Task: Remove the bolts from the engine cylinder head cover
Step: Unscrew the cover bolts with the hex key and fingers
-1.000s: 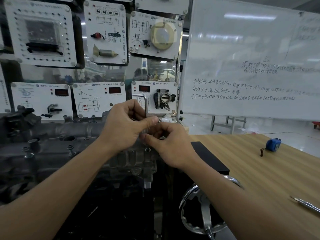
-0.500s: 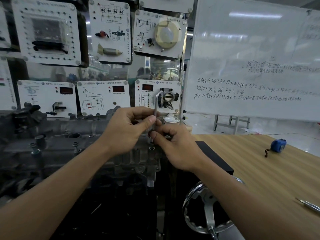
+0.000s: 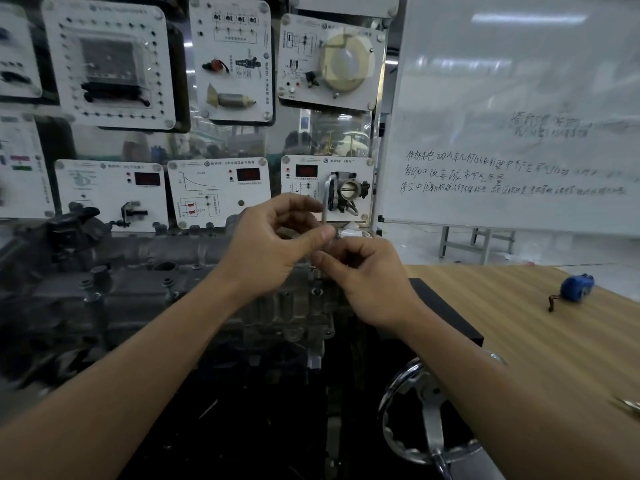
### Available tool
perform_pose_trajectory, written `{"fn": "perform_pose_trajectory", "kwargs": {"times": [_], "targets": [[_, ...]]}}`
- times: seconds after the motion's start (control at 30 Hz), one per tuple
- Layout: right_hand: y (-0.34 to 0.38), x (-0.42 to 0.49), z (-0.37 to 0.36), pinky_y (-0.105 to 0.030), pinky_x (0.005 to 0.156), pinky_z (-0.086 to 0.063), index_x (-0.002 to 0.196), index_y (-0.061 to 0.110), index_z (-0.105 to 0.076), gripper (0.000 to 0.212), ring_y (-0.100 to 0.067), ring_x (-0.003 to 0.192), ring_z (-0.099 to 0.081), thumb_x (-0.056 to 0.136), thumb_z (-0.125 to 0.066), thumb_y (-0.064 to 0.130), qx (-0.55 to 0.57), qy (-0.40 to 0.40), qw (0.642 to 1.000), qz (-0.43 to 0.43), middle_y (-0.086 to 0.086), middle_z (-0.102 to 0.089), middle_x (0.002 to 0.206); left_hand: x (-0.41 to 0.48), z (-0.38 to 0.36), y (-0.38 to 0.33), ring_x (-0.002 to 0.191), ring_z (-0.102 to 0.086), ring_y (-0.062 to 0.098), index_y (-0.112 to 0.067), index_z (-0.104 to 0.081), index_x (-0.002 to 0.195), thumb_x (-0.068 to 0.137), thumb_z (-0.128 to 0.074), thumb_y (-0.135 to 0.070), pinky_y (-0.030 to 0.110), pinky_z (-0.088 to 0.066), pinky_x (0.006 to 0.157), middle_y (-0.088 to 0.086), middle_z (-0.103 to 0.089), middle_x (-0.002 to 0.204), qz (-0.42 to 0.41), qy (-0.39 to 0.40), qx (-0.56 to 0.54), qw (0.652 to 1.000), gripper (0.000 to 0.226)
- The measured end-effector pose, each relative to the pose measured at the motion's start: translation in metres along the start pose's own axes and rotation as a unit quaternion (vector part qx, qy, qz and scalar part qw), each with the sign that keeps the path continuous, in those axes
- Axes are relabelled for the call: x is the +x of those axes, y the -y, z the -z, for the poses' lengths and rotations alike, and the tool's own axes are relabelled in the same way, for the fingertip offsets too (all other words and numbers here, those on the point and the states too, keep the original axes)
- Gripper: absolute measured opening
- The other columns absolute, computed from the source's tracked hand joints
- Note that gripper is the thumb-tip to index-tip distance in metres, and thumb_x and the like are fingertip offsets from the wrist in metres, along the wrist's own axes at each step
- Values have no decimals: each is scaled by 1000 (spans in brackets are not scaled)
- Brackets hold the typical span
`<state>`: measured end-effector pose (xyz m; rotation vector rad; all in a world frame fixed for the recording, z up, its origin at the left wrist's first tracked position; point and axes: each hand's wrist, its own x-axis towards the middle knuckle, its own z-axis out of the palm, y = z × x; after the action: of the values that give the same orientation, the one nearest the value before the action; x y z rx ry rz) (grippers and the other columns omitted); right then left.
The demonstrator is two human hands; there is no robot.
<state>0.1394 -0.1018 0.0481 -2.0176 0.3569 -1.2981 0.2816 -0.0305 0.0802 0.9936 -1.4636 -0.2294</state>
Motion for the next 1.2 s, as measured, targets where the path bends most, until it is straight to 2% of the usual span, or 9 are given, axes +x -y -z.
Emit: {"fn": "perform_pose_trajectory", "kwargs": {"times": [0.13, 0.3, 0.47, 0.67, 0.77, 0.87, 0.97, 1.13, 1.2], "targets": [[3, -2, 7, -17, 59, -45, 78, 23, -71, 21, 0, 62, -56, 96, -63, 14, -66, 65, 996, 12, 14, -63, 66, 2, 5, -4, 94, -72, 8, -22, -70, 102, 93, -62, -5, 18, -54, 84, -3, -78, 92, -14, 69, 28, 997, 21], [6, 1, 10, -33, 59, -51, 80, 10, -74, 12, -12, 64, -61, 88, -74, 18, -31, 45, 998, 7, -10, -71, 72, 6, -4, -12, 66, -72, 6, -22, -73, 76, 75, -81, -17, 14, -54, 61, -6, -75, 70, -27, 16, 44, 999, 9], [5, 2, 1, -18, 48, -40, 66, -1, -67, 26, -7, 48, -49, 82, -80, 15, -13, -13, 1000, -3, -10, -59, 55, 11, -12, -8, 47, -49, 11, -8, -50, 64, 61, -87, -36, 21, -45, 43, 3, -54, 51, -28, -75, 85, 993, 46], [13, 1, 7, -12, 47, -35, 74, 6, -66, 26, -2, 48, -44, 98, -61, 17, -123, 64, 990, 8, 1, -54, 58, 6, 7, -8, 90, -73, 9, -14, -70, 107, 89, -65, -14, 17, -56, 76, -3, -78, 93, 25, 96, 12, 995, 19], [17, 2, 8, -12, 46, -34, 78, 4, -64, 27, -4, 49, -43, 101, -54, 15, -158, 98, 982, 22, -2, -53, 58, 7, 11, -9, 87, -74, 10, -14, -74, 99, 87, -69, -11, 25, -59, 81, -2, -78, 87, 13, 71, 46, 996, 13], [16, 5, 9, -11, 46, -35, 72, 15, -63, 24, -1, 47, -46, 95, -64, 23, -153, 75, 985, 17, 4, -55, 55, 11, 4, -12, 63, -70, 11, -9, -70, 78, 67, -80, -30, 25, -60, 63, 1, -73, 68, 6, 7, 70, 998, 26], [12, 6, 4, -15, 48, -36, 66, 12, -65, 26, -2, 47, -46, 86, -76, 24, -124, 26, 992, 13, 3, -58, 55, 14, -2, -9, 49, -58, 8, -6, -60, 71, 62, -84, -30, 20, -49, 48, -1, -63, 56, 9, -1, 66, 998, 36], [18, 9, 10, -29, 53, -47, 73, 17, -66, 24, -17, 56, -57, 97, -62, 20, -160, 114, 980, 26, -2, -64, 64, 17, 12, -14, 89, -72, 11, -19, -64, 112, 83, -74, -21, 26, -58, 80, -2, -76, 94, 50, 133, 58, 988, 31], [23, 13, 15, -23, 52, -45, 77, 23, -64, 24, -13, 58, -57, 100, -56, 20, -195, 167, 966, 18, 3, -62, 67, 20, 19, -18, 95, -71, 7, -22, -69, 111, 92, -66, -9, 22, -56, 83, -8, -76, 98, 30, 180, 92, 979, 24]]}}
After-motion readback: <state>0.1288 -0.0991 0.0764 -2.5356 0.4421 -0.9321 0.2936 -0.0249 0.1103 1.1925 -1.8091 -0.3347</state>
